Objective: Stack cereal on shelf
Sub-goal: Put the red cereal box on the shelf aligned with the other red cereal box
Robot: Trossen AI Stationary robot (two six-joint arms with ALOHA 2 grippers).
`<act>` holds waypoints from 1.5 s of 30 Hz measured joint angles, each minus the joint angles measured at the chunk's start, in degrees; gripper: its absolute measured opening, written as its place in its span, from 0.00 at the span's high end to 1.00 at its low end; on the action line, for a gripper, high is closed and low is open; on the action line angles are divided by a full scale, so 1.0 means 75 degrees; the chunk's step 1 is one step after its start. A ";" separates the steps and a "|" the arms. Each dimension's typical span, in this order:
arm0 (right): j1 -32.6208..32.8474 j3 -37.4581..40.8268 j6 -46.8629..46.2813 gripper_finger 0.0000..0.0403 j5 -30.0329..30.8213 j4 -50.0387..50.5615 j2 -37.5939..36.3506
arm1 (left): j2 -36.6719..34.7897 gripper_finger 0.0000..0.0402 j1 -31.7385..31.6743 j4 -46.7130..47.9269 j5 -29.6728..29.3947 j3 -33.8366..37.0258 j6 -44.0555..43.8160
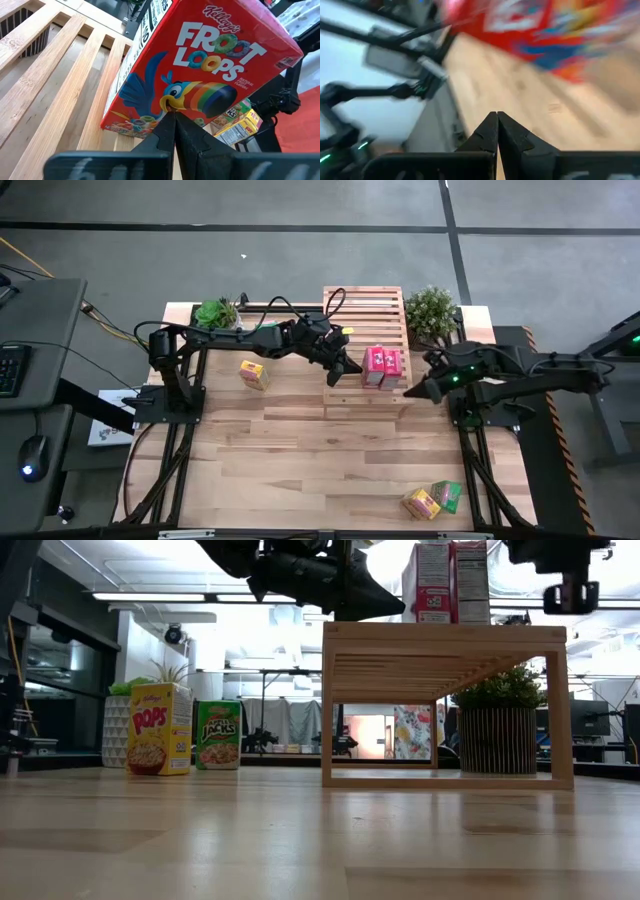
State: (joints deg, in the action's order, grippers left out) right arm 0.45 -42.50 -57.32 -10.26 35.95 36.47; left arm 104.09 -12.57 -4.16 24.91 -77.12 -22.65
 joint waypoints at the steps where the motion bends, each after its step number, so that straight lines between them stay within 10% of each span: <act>1: 0.0000 0.0000 0.0052 1.00 0.0341 0.0173 -0.0094 | 0.0000 1.00 -0.0015 0.0001 0.0009 -0.0002 -0.0001; 9: -0.0009 0.0000 0.0084 1.00 0.2275 0.0283 -0.0144 | 0.0000 1.00 -0.0123 0.0000 0.0061 -0.0003 -0.0023; 45: -0.0009 0.0000 -0.0216 1.00 0.2593 0.0203 0.0254 | -0.0003 1.00 -0.0066 -0.0341 0.1030 -0.0006 0.0231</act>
State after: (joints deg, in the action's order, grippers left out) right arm 0.38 -42.50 -58.95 9.18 37.47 38.38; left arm 104.07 -13.07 -6.72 32.63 -77.17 -20.93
